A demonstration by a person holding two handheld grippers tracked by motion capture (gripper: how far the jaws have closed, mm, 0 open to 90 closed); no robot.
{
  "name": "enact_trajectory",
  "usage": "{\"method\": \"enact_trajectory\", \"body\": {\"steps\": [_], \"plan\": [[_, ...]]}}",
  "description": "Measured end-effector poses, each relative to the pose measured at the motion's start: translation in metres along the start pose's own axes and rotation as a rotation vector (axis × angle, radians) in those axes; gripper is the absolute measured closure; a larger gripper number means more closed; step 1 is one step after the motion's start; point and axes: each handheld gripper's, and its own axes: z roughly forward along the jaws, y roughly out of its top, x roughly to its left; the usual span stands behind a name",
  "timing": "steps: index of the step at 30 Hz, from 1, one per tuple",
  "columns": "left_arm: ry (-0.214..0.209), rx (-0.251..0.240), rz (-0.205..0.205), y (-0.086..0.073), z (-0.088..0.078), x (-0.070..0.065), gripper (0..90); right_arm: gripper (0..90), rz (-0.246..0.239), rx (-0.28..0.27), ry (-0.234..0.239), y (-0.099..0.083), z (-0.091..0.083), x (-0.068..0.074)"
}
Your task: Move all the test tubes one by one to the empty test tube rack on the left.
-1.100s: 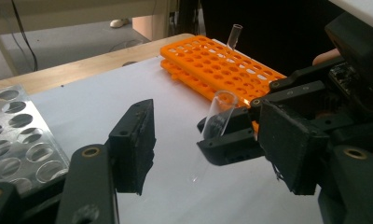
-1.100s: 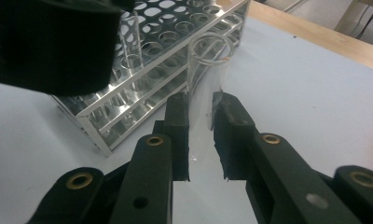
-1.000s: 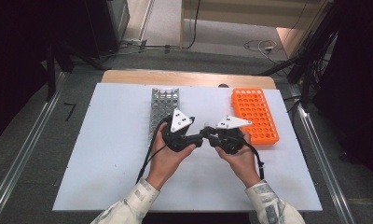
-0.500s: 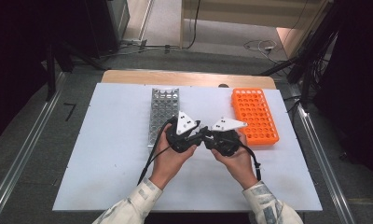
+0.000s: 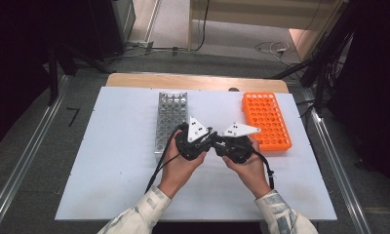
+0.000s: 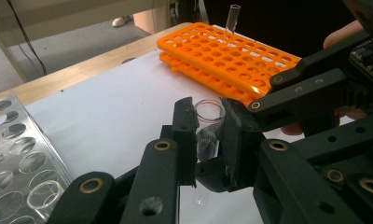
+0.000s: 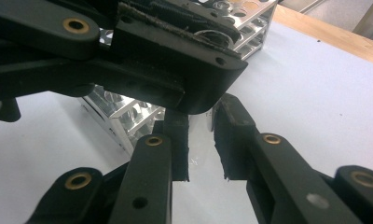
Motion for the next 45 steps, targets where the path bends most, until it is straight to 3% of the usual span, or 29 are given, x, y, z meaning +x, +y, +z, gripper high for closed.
{"method": "enact_trajectory", "body": {"steps": [4,11,15,21,29,45], "plan": [[-0.006,-0.001,-0.003,0.001,0.001,-0.001,76.4,71.2,0.006,-0.002,0.003,-0.002,-0.002,-0.001],[0.002,-0.007,-0.023,0.002,0.001,0.003,76.5,49.0,0.05,-0.031,0.03,-0.003,-0.006,-0.003],[0.002,-0.01,-0.051,0.002,0.001,0.007,76.4,41.5,0.067,-0.025,0.024,-0.007,-0.007,-0.008],[0.008,-0.02,-0.059,0.008,-0.001,0.007,76.4,33.3,0.098,-0.029,0.025,-0.018,-0.01,-0.018],[0.004,-0.031,-0.068,0.016,-0.002,0.008,76.4,30.8,0.126,-0.012,0.01,-0.03,-0.014,-0.025],[0.003,-0.031,-0.101,0.02,-0.007,0.017,76.4,29.5,0.149,-0.026,-0.025,-0.04,-0.031,-0.035]]}}
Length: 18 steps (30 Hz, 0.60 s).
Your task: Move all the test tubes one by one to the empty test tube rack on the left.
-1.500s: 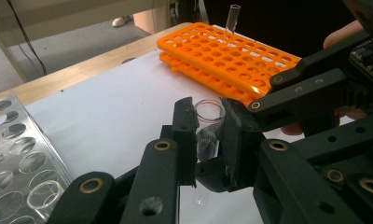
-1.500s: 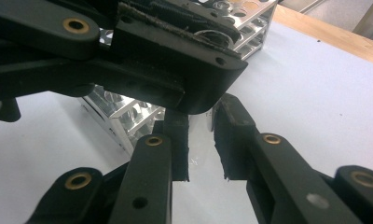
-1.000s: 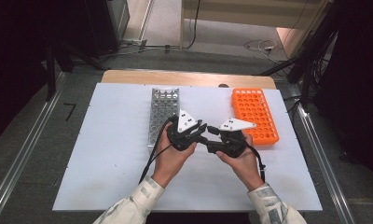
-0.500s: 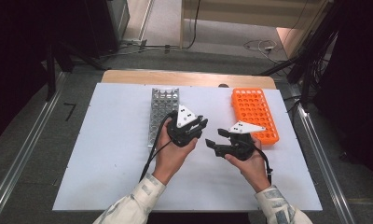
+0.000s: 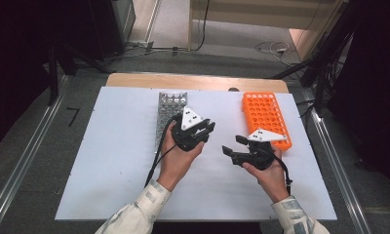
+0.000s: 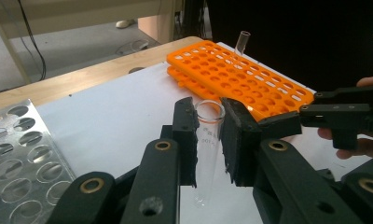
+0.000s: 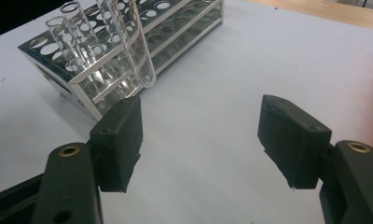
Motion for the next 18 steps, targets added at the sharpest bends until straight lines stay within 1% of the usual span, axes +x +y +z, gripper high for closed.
{"method": "enact_trajectory", "body": {"steps": [4,9,18], "plan": [[0.009,-0.004,-0.014,0.004,-0.001,0.006,76.4,29.6,0.006,-0.001,-0.01,-0.001,-0.002,-0.005],[0.024,-0.011,-0.028,0.007,-0.002,0.014,76.4,29.7,0.005,-0.002,-0.01,-0.001,-0.002,-0.004],[0.07,-0.024,-0.057,0.011,-0.006,0.032,76.4,29.8,0.013,-0.006,-0.014,-0.001,-0.003,-0.006]]}}
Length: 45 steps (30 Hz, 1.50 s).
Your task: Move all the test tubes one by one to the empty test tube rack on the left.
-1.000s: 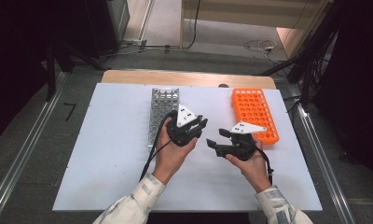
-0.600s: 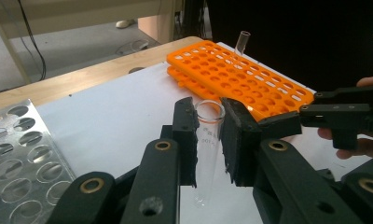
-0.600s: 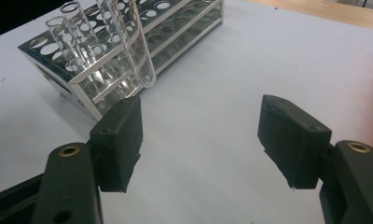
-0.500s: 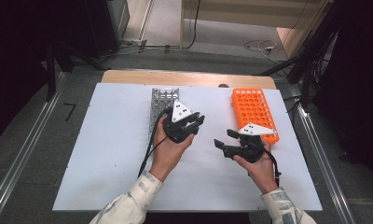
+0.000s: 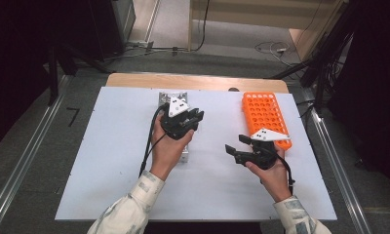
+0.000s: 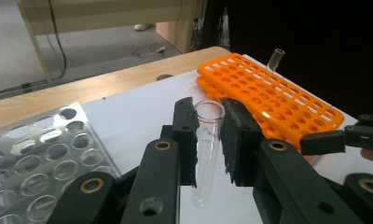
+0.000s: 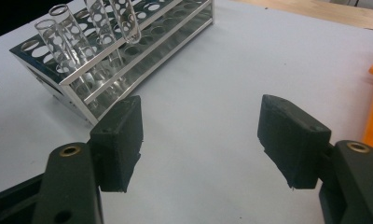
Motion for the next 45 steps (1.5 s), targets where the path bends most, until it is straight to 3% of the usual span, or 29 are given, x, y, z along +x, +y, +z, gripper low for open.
{"method": "enact_trajectory", "body": {"steps": [18,26,38,45], "plan": [[0.092,-0.007,-0.012,0.001,-0.007,0.025,76.4,30.0,0.0,-0.006,-0.007,0.0,-0.003,-0.003],[0.111,-0.007,-0.015,-0.002,-0.008,0.03,76.4,30.2,-0.001,-0.008,-0.007,0.0,-0.003,-0.002],[0.123,0.031,-0.008,-0.013,0.0,0.03,76.3,30.4,0.002,-0.008,-0.01,0.0,-0.004,-0.003],[0.126,0.095,-0.018,-0.02,0.006,0.031,76.2,30.4,0.002,-0.008,-0.009,0.0,-0.004,-0.003]]}}
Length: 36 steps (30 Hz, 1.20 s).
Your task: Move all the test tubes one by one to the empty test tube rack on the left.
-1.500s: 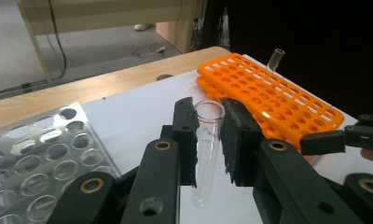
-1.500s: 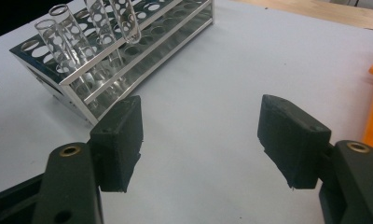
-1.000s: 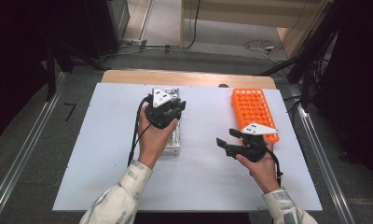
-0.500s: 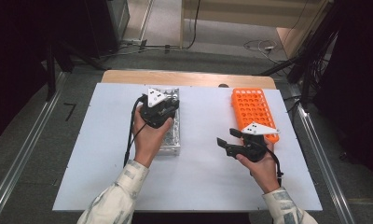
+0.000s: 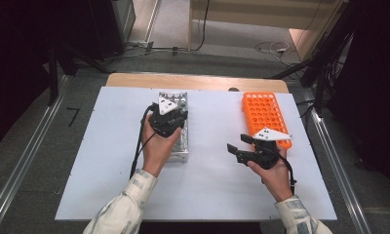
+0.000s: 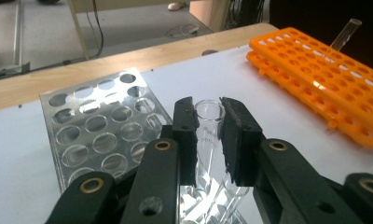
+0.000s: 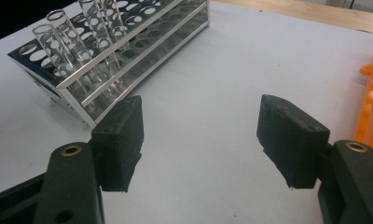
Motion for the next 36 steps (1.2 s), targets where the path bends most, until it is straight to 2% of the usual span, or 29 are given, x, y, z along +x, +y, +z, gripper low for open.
{"method": "enact_trajectory", "body": {"steps": [4,10,24,26,31,36], "plan": [[-0.002,0.031,-0.005,-0.003,0.003,0.001,76.1,30.4,0.006,0.005,0.001,0.0,0.0,0.0],[-0.006,0.052,-0.003,-0.004,0.005,0.001,75.4,30.3,0.004,0.007,0.002,0.0,0.001,0.0],[-0.023,0.035,-0.01,-0.004,0.003,-0.001,71.1,30.3,0.006,0.004,0.003,0.0,0.0,0.0],[-0.031,0.031,-0.02,-0.004,0.002,-0.001,66.9,30.3,0.007,0.004,0.002,0.0,0.0,0.0],[-0.052,0.006,-0.05,-0.002,-0.003,0.0,62.6,30.3,0.013,-0.006,-0.009,0.0,-0.003,-0.003],[-0.067,-0.009,-0.06,0.0,-0.007,0.0,57.6,30.0,0.025,-0.015,-0.023,0.0,-0.006,-0.008]]}}
